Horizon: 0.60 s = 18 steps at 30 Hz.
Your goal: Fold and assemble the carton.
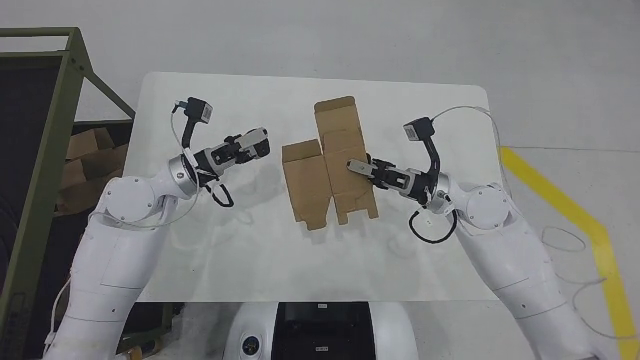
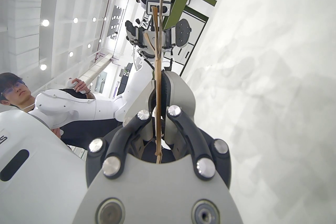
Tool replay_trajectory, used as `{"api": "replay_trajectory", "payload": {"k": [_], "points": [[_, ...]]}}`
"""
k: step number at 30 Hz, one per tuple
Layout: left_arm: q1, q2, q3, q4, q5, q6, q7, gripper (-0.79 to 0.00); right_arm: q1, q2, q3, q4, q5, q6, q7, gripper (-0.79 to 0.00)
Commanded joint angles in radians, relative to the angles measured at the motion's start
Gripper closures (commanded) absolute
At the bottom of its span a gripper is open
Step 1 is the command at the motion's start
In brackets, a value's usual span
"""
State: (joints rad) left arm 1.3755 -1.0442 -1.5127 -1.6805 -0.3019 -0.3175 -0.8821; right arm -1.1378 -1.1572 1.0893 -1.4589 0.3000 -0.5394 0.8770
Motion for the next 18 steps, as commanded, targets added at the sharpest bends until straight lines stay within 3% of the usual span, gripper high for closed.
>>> {"api": "replay_trajectory", "payload": {"k": [1, 4, 11, 18], "points": [[0.0, 0.0, 0.0, 0.0, 0.0, 0.0, 0.0, -0.785, 0.0, 0.0, 0.0, 0.0, 0.0, 0.0, 0.0, 0.0], [-0.015, -0.004, 0.024, 0.045, -0.006, 0.012, 0.018, -0.785, -0.012, 0.0, -0.002, -0.013, -0.008, 0.011, -0.02, 0.0], [-0.13, -0.018, 0.098, 0.207, -0.108, -0.091, -0.047, -0.785, -0.001, -0.001, -0.017, -0.021, 0.028, 0.0, 0.04, 0.0], [-0.182, -0.025, 0.138, 0.251, -0.15, -0.18, -0.114, -0.785, 0.018, -0.005, -0.04, 0.007, 0.052, -0.005, 0.089, 0.0]]}}
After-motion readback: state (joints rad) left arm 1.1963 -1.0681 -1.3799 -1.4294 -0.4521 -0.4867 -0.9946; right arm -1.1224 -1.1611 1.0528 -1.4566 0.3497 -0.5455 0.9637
